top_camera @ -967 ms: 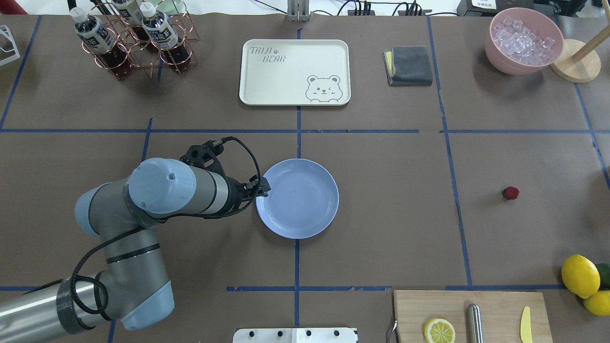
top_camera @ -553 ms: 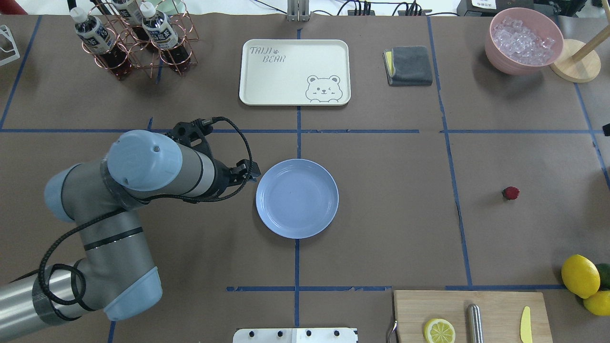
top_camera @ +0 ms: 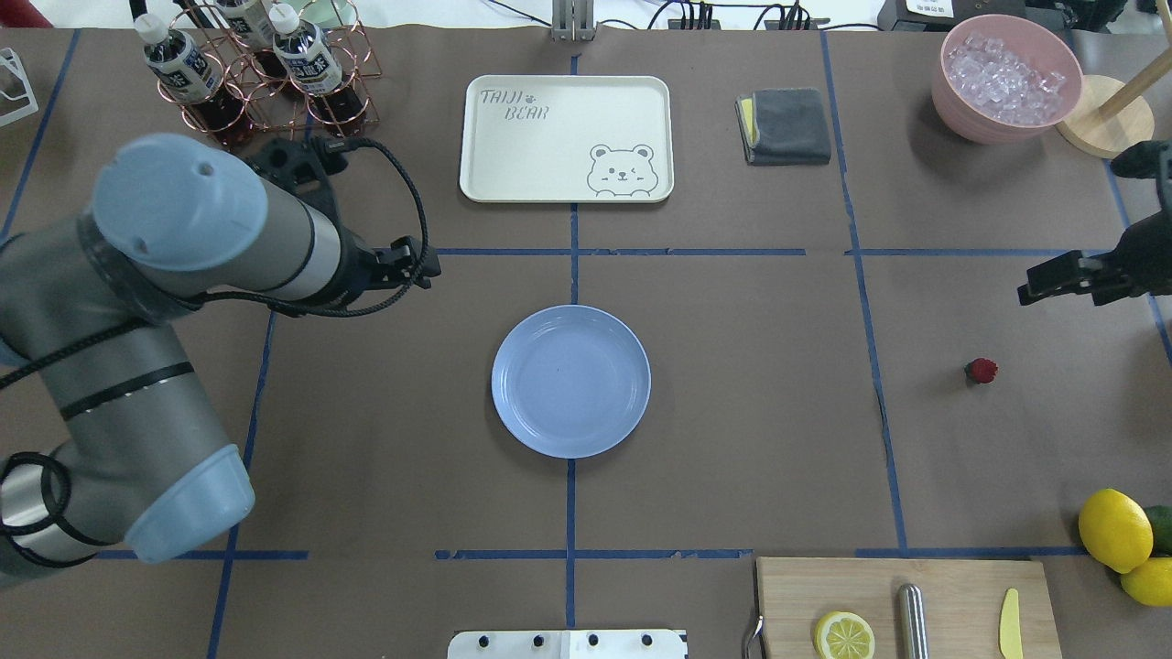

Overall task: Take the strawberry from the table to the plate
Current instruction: 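Withdraw the left gripper from the plate while the right gripper reaches for the red strawberry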

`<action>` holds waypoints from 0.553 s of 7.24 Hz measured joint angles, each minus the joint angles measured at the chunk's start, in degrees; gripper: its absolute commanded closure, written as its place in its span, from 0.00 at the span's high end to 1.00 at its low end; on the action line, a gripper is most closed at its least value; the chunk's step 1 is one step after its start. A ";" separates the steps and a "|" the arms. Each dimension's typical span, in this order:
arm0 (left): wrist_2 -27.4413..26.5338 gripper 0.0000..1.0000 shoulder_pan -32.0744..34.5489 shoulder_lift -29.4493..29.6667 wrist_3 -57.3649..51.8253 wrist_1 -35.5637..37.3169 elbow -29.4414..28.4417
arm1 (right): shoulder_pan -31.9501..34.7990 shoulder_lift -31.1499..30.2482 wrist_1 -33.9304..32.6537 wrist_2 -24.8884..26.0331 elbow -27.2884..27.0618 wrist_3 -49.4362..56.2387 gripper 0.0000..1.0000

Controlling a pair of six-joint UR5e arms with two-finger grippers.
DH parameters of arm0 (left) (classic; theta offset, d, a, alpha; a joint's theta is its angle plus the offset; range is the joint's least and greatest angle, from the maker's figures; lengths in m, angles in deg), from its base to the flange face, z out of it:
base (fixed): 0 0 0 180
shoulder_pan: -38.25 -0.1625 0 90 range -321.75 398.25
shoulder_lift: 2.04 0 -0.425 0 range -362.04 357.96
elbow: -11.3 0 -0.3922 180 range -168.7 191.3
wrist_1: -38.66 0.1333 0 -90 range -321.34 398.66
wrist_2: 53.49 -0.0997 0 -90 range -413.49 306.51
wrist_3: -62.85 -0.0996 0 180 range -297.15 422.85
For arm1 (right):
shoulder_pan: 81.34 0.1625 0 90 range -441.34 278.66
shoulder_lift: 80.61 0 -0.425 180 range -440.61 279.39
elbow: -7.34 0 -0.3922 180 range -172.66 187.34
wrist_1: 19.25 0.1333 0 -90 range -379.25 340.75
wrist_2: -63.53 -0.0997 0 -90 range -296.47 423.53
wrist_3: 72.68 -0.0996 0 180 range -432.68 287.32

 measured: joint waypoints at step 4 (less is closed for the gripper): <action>0.43 1.00 0.97 -0.25 -1.40 0.49 0.52 | -4.79 1.28 4.39 2.96 7.11 -1.27 1.00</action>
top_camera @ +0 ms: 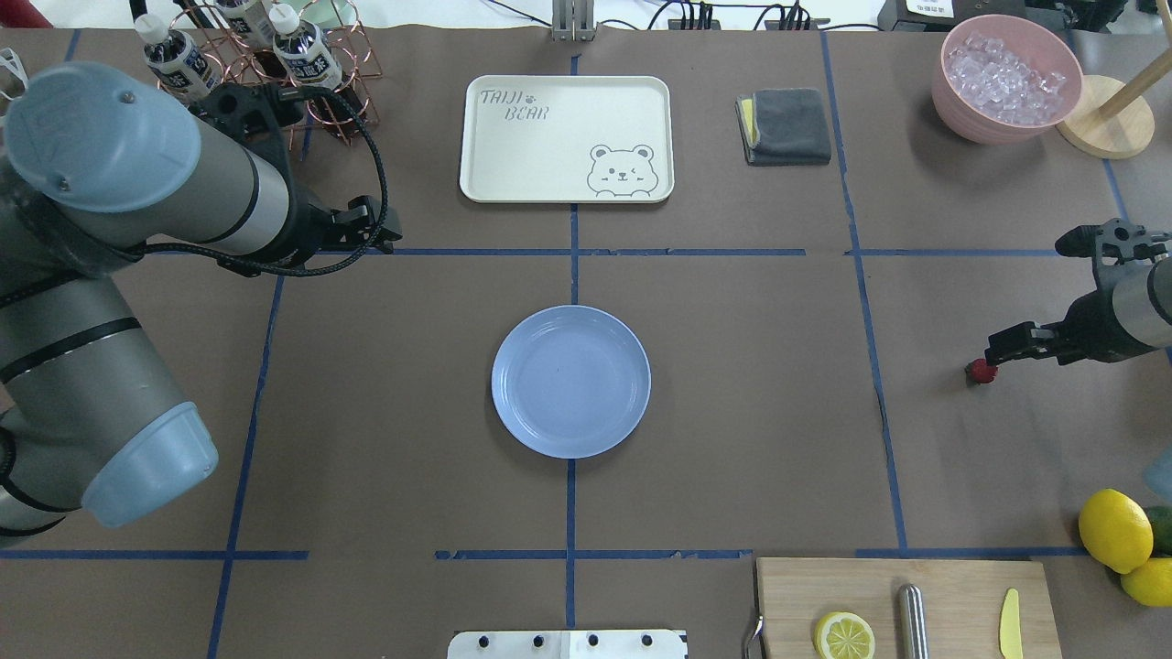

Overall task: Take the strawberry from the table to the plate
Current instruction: 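Withdraw the left gripper from the plate while the right gripper reaches for the red strawberry, then close the right gripper on the strawberry and lift it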

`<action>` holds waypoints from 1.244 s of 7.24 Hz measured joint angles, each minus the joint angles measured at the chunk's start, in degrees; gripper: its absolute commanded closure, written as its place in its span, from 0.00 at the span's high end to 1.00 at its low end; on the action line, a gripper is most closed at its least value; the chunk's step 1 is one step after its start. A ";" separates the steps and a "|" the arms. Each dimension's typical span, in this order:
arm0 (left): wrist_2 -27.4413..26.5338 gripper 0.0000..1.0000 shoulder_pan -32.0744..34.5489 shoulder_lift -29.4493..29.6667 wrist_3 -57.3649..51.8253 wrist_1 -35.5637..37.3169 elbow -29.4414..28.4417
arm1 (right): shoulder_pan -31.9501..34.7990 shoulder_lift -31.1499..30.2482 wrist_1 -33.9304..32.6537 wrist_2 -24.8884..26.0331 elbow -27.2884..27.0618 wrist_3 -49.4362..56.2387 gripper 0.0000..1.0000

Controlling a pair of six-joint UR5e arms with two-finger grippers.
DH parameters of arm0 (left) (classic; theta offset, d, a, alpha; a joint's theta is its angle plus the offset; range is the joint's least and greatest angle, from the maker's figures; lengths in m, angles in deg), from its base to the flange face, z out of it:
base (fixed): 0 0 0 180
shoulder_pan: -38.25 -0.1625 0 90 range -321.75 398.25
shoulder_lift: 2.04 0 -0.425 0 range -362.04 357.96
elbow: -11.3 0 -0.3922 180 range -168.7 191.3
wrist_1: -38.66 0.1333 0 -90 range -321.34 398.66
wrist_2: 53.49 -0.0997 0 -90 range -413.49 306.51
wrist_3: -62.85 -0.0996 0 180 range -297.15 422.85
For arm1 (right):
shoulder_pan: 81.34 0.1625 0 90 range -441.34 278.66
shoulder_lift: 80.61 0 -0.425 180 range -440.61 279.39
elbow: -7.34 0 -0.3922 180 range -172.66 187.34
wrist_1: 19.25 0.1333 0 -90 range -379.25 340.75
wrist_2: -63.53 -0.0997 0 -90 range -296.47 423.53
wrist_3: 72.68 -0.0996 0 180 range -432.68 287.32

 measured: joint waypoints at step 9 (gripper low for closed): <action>0.01 1.00 0.02 -0.40 -0.02 -0.05 -0.13 | -2.87 2.20 -0.17 1.94 2.06 0.34 0.00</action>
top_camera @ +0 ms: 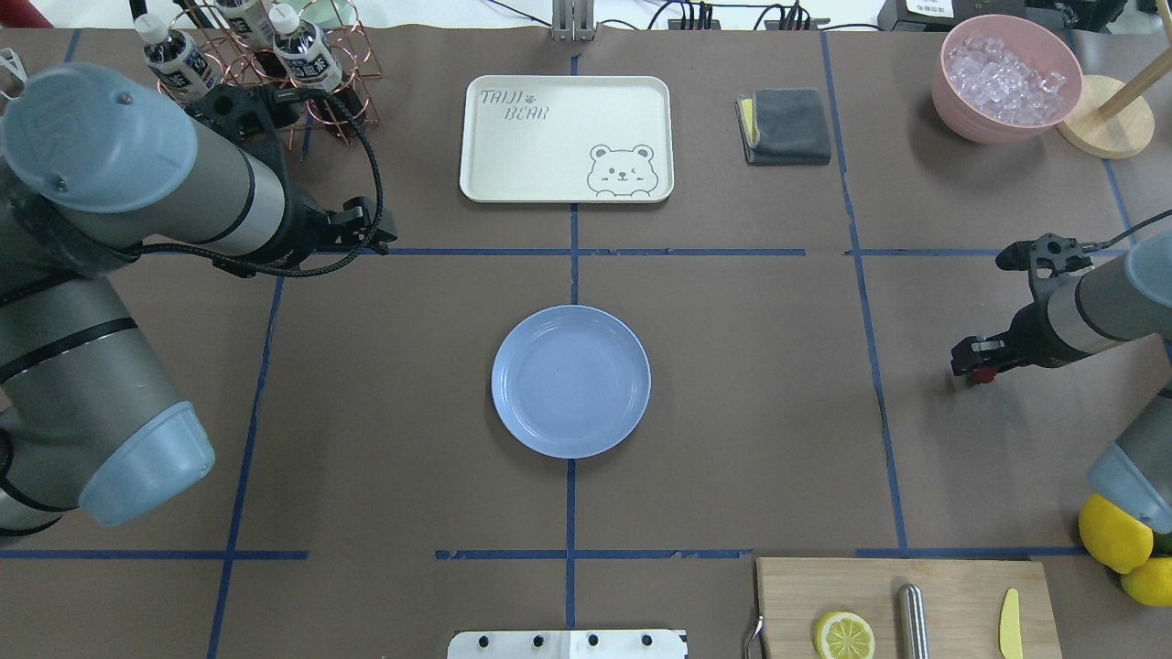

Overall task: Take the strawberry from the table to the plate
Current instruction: 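Close the right gripper on the strawberry and lift it, then carry the strawberry with the right gripper over the blue plate and lower it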

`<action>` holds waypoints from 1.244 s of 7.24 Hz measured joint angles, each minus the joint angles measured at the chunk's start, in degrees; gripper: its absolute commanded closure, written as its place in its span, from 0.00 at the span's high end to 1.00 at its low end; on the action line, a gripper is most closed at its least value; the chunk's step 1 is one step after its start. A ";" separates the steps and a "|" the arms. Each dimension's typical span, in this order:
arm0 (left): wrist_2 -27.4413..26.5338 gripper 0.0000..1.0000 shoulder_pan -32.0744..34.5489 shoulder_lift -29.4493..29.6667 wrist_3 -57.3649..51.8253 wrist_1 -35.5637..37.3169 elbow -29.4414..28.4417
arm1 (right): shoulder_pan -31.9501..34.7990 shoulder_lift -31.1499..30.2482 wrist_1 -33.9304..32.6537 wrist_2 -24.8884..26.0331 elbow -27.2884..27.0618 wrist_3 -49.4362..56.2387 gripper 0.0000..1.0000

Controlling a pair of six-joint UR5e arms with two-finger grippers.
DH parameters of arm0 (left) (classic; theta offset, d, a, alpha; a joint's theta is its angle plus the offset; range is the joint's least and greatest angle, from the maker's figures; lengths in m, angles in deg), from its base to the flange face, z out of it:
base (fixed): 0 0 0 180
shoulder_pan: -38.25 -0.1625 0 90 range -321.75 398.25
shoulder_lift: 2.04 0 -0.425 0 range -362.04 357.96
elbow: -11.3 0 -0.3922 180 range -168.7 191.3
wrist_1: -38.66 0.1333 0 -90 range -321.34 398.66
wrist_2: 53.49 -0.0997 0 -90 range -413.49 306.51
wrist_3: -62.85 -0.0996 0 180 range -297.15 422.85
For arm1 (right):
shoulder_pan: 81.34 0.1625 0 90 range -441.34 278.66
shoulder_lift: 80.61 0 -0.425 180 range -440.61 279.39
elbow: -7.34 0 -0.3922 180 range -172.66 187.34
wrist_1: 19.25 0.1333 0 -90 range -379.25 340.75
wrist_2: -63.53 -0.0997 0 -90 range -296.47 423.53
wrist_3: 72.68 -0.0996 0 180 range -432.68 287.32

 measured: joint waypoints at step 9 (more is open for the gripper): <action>0.15 1.00 10.76 -5.00 -24.79 3.72 0.23 | -5.31 34.90 -35.11 -2.21 -9.14 -13.09 0.00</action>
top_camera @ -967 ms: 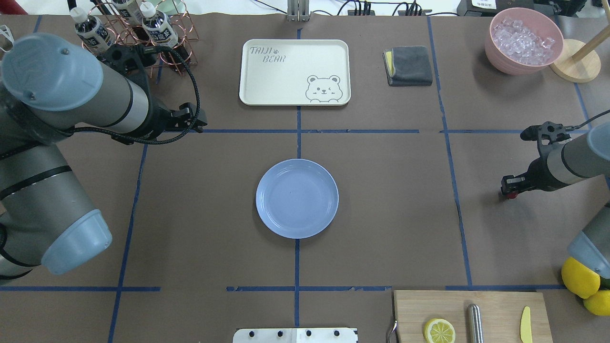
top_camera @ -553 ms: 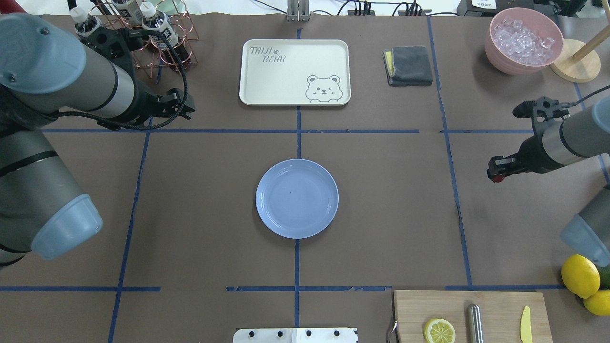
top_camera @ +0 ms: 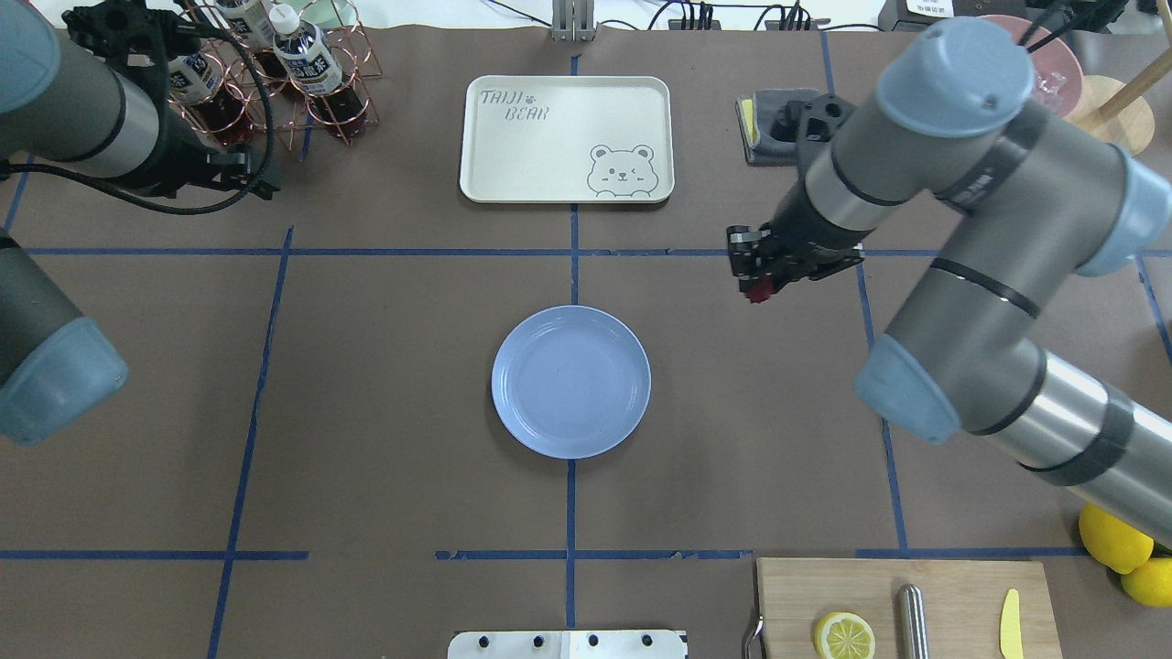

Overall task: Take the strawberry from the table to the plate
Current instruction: 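Carry the strawberry with the right gripper over the blue plate and lower it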

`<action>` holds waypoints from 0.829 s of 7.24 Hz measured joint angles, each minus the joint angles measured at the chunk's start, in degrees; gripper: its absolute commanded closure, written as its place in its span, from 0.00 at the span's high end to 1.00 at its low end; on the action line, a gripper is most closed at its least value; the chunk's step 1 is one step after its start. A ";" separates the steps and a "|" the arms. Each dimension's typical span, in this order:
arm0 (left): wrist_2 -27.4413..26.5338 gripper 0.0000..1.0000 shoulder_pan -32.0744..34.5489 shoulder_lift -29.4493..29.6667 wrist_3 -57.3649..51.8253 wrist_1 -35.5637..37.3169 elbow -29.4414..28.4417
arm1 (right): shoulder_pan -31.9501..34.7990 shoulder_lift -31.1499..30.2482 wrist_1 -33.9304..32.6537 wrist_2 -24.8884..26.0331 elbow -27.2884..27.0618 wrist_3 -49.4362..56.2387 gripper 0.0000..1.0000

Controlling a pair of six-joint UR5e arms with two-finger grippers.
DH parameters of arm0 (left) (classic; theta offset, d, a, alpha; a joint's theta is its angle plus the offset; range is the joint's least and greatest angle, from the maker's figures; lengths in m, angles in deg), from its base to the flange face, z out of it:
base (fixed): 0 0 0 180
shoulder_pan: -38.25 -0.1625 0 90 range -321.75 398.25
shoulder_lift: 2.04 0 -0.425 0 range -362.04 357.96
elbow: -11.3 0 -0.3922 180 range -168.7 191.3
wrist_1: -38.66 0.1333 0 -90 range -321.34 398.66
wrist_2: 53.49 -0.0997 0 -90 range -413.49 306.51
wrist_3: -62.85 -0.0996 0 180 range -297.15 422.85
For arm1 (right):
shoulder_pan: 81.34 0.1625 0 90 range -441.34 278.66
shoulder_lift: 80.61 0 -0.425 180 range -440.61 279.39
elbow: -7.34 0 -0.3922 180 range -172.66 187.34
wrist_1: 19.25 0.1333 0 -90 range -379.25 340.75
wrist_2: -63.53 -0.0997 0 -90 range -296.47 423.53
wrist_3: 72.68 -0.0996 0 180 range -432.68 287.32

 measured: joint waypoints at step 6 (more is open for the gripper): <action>7.05 1.00 7.96 -12.67 -18.93 -9.42 -0.58 | -14.81 14.76 15.33 13.03 19.67 -16.82 0.00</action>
